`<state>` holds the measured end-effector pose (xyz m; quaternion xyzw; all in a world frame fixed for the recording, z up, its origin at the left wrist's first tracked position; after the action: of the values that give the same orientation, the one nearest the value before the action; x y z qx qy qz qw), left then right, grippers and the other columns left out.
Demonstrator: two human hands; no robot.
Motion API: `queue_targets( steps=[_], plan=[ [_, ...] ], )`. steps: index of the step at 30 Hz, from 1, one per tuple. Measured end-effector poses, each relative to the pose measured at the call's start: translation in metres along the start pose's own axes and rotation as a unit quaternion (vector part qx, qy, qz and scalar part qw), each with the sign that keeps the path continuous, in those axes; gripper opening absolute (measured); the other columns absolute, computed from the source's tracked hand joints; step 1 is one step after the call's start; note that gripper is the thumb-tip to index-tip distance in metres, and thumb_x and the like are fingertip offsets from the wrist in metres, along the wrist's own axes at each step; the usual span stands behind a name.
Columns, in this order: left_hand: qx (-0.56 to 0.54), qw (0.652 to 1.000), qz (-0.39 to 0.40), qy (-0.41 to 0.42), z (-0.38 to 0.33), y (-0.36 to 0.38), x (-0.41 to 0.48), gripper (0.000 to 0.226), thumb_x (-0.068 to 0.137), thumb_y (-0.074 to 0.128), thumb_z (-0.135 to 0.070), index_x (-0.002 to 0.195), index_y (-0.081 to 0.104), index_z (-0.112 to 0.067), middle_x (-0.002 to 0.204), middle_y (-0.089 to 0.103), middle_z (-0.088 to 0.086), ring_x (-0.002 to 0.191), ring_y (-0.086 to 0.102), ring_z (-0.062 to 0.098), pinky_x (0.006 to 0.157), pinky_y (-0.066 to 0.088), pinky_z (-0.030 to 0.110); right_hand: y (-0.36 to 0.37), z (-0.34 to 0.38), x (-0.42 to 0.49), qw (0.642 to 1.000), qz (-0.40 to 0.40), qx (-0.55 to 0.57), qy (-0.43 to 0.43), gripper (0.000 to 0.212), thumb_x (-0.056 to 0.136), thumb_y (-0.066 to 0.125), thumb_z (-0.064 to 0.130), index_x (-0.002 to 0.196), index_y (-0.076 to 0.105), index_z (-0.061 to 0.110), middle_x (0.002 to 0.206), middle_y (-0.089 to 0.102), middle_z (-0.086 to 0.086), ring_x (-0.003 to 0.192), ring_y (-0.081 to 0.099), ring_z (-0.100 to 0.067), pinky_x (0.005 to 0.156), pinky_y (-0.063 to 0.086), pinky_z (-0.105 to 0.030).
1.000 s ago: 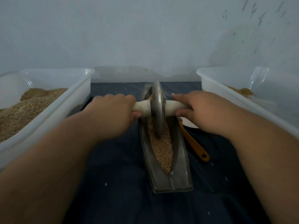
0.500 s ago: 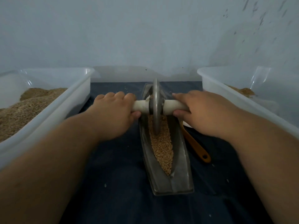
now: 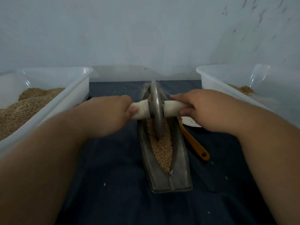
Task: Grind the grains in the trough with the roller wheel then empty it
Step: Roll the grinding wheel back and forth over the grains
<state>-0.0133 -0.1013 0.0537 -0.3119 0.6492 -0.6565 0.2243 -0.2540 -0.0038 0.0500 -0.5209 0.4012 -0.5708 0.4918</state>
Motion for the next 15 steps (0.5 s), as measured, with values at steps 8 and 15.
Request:
queue_targets(
  steps=[8,15],
  plan=[
    [0.120,0.973,-0.196,-0.025,0.003,0.033,0.024,0.047,0.094,0.028,-0.046,0.123,0.051,-0.017,0.110,0.057,0.008,0.098,0.052,0.032,0.087,0.037,0.046,0.036,-0.013,0.023,0.976,-0.195,-0.101,-0.005,0.053,0.095,0.055,0.034,0.145,0.042,0.028,0.114,0.063,-0.001,0.098,0.057,-0.028,0.072,0.029,-0.032],
    [0.091,0.991,-0.092,0.029,0.004,0.015,0.007,0.040,0.086,0.024,-0.061,0.101,0.041,-0.029,0.091,0.048,-0.006,0.079,0.047,0.015,0.072,0.041,0.038,0.001,0.009,-0.002,0.995,-0.069,-0.074,0.000,0.047,0.092,0.055,0.045,0.138,0.044,0.040,0.112,0.058,0.003,0.100,0.056,-0.020,0.082,0.048,-0.040]
  ],
)
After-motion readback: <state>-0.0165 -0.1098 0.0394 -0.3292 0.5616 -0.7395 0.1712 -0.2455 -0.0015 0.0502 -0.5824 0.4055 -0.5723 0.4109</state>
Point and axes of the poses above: each hand's wrist, its own x-axis towards the middle knuckle, its own y-axis out of the palm, z = x × y, the point moved 1 cm from there along x, towards the middle knuckle
